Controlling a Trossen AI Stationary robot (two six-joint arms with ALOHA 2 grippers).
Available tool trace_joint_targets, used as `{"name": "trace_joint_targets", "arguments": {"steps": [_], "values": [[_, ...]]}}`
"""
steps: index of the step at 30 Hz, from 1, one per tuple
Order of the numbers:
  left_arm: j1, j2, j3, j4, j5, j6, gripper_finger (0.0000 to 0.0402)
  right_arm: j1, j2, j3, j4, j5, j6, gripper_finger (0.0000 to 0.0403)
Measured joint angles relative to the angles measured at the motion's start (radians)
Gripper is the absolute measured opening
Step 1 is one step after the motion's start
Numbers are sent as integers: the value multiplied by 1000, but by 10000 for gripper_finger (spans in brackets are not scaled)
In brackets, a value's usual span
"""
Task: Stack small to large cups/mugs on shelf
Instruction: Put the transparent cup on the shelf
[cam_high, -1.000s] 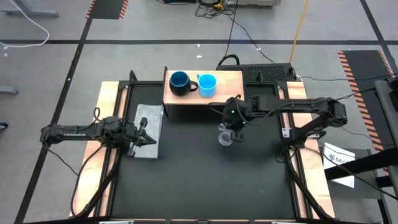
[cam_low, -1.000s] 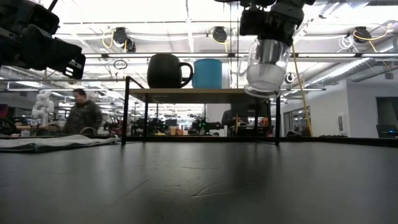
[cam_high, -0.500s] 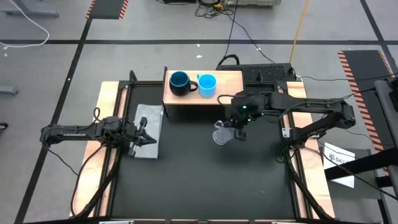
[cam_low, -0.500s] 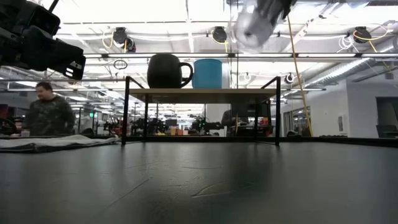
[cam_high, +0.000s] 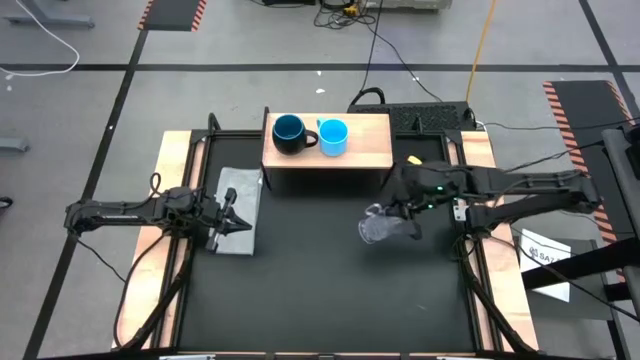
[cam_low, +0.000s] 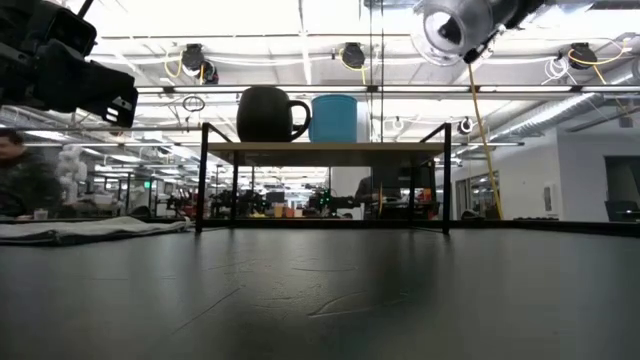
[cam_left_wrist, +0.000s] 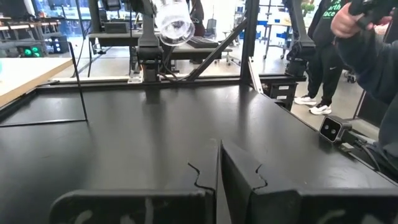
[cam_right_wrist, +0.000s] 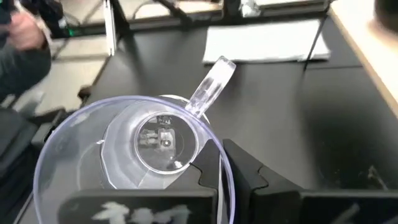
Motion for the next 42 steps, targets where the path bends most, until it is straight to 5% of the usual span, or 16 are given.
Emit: {"name": "trace_joint_targets", "arguments": {"steps": [7, 22, 42], "values": [[0, 0, 0, 17, 0, -3, 21, 0, -160, -173, 100, 16, 16, 0], [0, 0, 0, 15, 0, -19, 21, 1, -292, -379, 239, 111, -36, 0], [0, 0, 0, 14, -1, -15, 21, 1, -344, -440, 338, 153, -45, 0]]}}
